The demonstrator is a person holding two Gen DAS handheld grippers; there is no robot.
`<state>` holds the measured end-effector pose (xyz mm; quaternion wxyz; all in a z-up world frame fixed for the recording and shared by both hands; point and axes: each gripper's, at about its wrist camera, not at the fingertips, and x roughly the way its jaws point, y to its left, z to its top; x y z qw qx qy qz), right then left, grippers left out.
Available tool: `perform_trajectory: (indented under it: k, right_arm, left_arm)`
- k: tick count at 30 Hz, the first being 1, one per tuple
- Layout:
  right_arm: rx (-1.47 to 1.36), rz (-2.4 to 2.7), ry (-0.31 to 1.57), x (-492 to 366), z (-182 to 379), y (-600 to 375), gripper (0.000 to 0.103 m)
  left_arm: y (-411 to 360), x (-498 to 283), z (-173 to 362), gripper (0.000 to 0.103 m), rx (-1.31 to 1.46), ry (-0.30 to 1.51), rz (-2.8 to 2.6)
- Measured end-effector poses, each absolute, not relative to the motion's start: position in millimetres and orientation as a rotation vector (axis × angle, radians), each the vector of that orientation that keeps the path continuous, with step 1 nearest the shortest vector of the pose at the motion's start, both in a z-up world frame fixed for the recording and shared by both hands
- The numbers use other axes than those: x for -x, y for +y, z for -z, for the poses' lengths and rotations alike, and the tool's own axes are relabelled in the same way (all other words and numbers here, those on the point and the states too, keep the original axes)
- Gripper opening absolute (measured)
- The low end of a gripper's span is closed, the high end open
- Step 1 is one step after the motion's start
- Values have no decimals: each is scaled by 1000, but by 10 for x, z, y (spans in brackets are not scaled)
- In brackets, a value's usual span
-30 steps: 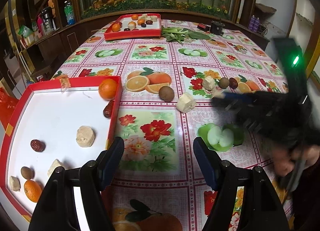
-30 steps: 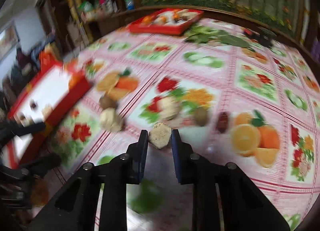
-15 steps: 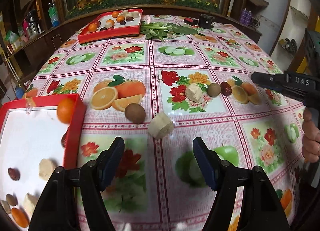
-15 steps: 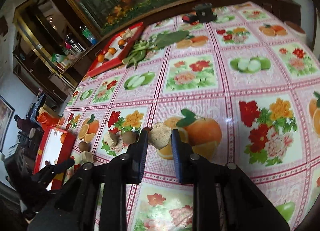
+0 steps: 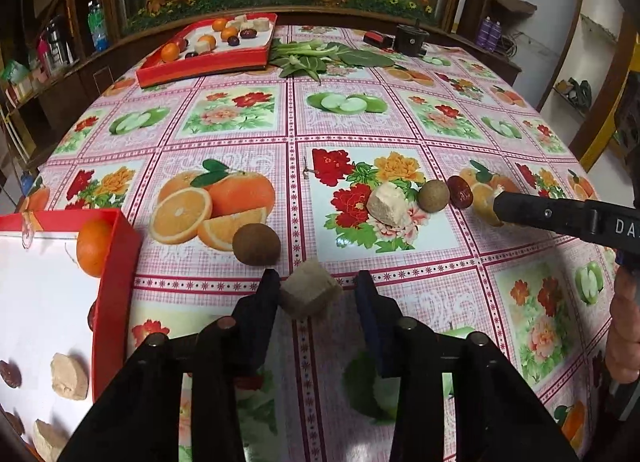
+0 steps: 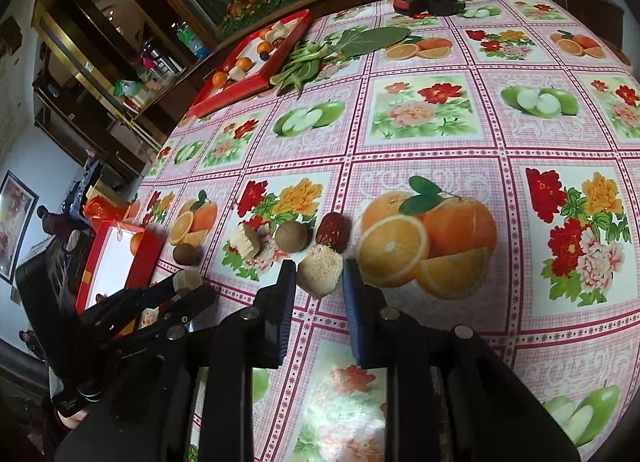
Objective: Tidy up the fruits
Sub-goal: 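Grasp a pale piece with the right tool while the left tool grasps a pale cube, then carry both pale pieces over the white tray and open both tools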
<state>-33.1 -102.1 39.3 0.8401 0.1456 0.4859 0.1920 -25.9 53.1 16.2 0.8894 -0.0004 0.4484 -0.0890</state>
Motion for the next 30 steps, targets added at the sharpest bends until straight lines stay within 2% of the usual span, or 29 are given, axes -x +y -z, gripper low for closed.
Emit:
perform_trajectory:
  k: [16, 30]
  right_arm:
    - [-197, -479, 1000, 469, -386, -652, 26]
    - [-118, -560, 905, 747, -437, -161, 26]
  left_arm:
    - [608, 667, -384, 29, 19, 855, 167]
    - [925, 1025, -603, 29, 58, 781, 114]
